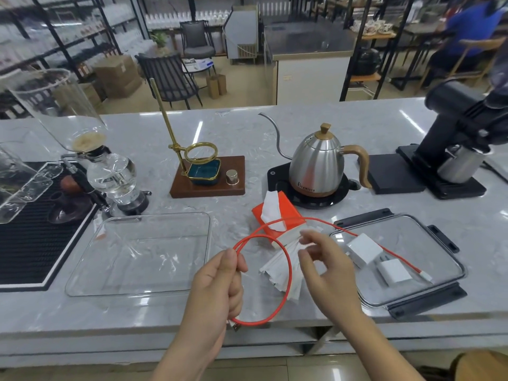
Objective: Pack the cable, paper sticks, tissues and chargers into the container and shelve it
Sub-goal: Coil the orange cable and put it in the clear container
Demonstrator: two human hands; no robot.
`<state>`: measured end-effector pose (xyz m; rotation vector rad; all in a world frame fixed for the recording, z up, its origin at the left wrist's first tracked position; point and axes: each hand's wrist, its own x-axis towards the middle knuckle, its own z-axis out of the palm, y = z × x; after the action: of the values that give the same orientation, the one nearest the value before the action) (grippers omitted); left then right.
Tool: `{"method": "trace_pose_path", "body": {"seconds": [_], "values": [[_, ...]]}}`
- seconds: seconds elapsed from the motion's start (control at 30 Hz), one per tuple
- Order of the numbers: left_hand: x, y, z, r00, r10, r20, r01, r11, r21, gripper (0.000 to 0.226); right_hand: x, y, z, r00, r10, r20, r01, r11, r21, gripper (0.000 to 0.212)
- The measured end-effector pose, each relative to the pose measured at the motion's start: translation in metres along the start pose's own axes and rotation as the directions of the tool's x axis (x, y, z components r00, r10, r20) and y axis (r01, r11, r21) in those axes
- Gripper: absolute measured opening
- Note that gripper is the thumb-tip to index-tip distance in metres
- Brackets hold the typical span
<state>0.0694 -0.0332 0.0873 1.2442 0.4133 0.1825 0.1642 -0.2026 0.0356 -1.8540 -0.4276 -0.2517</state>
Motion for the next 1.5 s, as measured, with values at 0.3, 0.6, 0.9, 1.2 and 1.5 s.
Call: {"method": "trace_pose_path", "body": {"seconds": [0.3, 0.6, 0.9, 1.2, 1.5], "values": [[0.001, -0.003, 0.005, 0.997, 0.041, 0.060, -0.041, 0.999, 0.003, 0.032, 0.062, 0.020, 0.016, 0.999, 0.005, 0.053, 0.005, 0.984, -0.181, 0.025], [0.007, -0.003, 0.005, 0.999, 0.036, 0.027, -0.035, 0.999, -0.035, 0.033, 0.081, 0.025, -0.022, 0.990, -0.103, -0.100, 0.071, 0.956, -0.284, 0.021], [0.017, 0.002, 0.006, 1.000, 0.001, -0.007, -0.002, 0.989, -0.150, 0.032, 0.071, 0.009, -0.064, 0.945, -0.238, -0.225, 0.146, 0.921, -0.362, 0.022], [0.022, 0.006, 0.002, 0.998, -0.056, 0.016, 0.058, 0.953, -0.297, 0.031, 0.059, 0.006, -0.099, 0.900, -0.343, -0.270, 0.182, 0.857, -0.483, 0.012], [0.027, 0.013, -0.005, 0.979, -0.175, 0.104, 0.202, 0.770, -0.605, 0.033, 0.049, 0.002, -0.130, 0.831, -0.419, -0.367, 0.146, 0.800, -0.582, 0.015]]}}
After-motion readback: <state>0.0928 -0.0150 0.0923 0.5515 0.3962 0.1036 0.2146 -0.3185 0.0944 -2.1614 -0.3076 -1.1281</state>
